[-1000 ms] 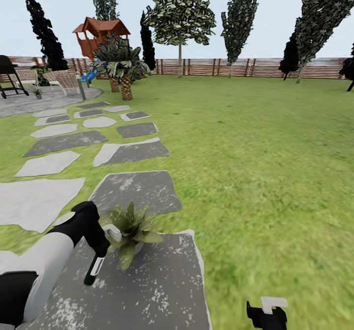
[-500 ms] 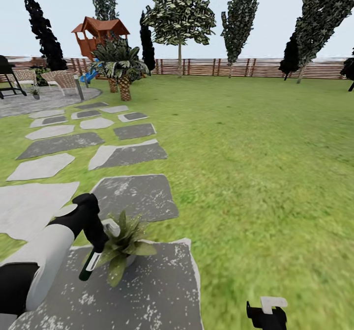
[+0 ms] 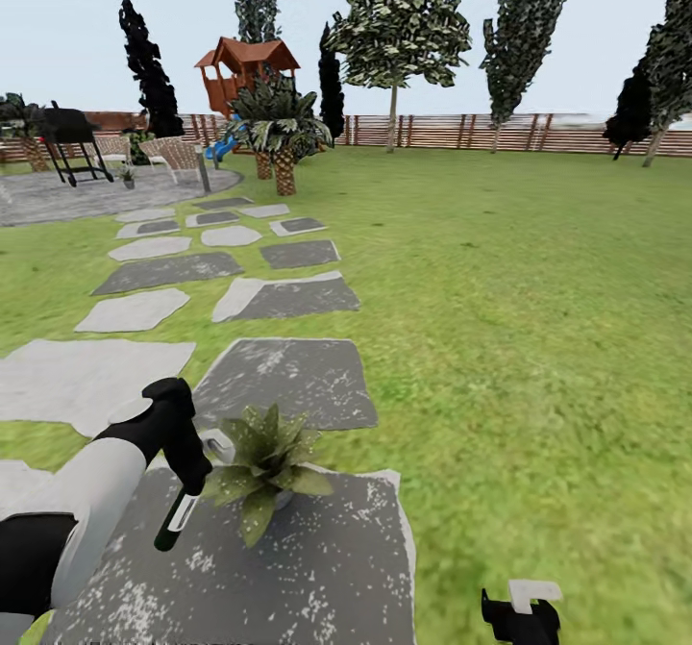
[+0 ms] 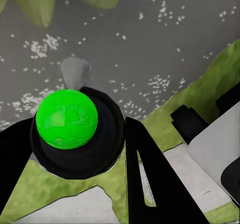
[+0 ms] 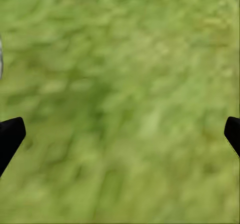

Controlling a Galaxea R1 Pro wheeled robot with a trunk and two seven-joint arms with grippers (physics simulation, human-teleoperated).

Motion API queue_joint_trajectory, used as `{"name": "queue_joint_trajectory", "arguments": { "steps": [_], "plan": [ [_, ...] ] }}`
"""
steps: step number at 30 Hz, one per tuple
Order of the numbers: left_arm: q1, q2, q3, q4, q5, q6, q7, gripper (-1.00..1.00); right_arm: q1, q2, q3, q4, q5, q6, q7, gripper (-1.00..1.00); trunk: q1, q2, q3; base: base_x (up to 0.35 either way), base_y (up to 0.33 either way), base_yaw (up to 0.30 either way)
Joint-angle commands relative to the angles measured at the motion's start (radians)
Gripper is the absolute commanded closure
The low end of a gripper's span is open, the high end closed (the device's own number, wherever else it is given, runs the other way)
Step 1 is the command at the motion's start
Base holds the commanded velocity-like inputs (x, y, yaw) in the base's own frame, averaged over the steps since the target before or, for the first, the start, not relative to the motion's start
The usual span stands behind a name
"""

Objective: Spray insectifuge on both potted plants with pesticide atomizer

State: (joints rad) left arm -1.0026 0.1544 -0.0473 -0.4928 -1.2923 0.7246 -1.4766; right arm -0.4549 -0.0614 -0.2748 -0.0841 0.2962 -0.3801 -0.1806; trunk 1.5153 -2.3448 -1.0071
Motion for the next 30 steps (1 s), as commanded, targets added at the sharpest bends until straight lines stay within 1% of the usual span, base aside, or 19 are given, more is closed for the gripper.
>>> {"name": "queue_joint_trajectory", "arguments": {
  "steps": [1,6,12,19,23,30],
  "plan": [
    [-0.001,0.001,-0.005,-0.001,-0.004,0.01,-0.008,1.0,-0.001,0.0,-0.006,0.001,0.011,-0.003,-0.003,-1.0,0.0,0.0,-0.001,0.077,-0.218,0.278],
    [-0.001,0.001,-0.005,-0.001,-0.004,0.01,-0.007,1.0,-0.001,0.0,-0.006,0.001,0.011,-0.003,-0.003,-1.0,0.0,0.0,-0.001,0.088,-0.254,0.262],
    [-0.001,0.001,-0.005,-0.001,-0.004,0.01,-0.007,1.0,-0.001,0.006,-0.007,0.0,0.009,-0.003,-0.003,-1.0,0.0,0.0,-0.001,0.087,-0.266,0.023],
    [-0.001,0.001,-0.005,-0.001,-0.004,0.01,-0.007,1.0,-0.001,0.006,-0.006,0.0,0.009,-0.003,-0.003,-1.0,0.0,0.0,-0.001,0.065,-0.267,0.268],
    [-0.001,0.001,-0.005,-0.001,-0.004,0.01,-0.007,1.0,-0.001,0.007,-0.006,0.0,0.009,-0.003,-0.003,-1.0,0.0,0.0,-0.001,-0.117,-0.248,0.043],
    [0.003,0.001,-0.005,0.0,-0.004,0.011,-0.006,1.0,-0.001,0.006,-0.006,0.001,0.01,-0.003,-0.003,-1.0,0.0,0.0,-0.001,-0.007,-0.266,0.032]
  ]
}}
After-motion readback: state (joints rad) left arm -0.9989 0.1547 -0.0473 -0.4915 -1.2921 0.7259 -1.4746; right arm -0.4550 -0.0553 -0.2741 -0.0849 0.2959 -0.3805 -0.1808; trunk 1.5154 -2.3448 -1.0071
